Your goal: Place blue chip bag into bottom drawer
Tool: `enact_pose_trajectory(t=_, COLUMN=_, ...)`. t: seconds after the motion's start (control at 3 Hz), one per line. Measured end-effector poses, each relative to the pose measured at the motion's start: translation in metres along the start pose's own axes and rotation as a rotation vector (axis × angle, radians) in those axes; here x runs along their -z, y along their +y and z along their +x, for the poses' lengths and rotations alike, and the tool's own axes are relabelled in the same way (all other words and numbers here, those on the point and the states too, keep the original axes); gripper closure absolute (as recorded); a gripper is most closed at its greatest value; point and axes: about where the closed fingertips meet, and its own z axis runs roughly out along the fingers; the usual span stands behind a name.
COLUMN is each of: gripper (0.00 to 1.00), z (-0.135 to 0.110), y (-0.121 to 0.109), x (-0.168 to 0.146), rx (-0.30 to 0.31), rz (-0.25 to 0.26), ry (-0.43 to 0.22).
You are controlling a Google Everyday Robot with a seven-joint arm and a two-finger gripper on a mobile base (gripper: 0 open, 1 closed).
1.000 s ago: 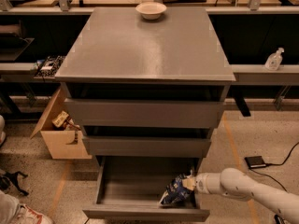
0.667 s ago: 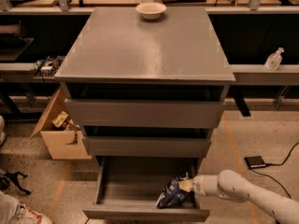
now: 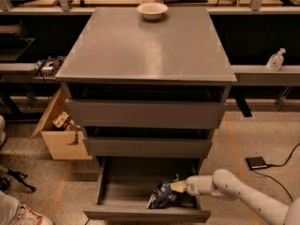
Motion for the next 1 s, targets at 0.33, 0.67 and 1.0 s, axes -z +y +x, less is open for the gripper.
enact_pose_trajectory(t=0.33, gripper=0.82, z=0.0012, y=-0.0004, x=-0.0005, rx=-0.001, rz=-0.008, ry=0.005)
enact_pose_trajectory(t=0.67, gripper=0.51, z=0.0026, y=0.0013, x=-0.0034, rx=-0.002, rz=-0.014, ry=0.009)
enact_pose_trajectory(t=1.0, gripper=0.28, z=0.0033, y=0.0023, x=-0.005, rx=-0.002, rz=-0.016, ry=0.011)
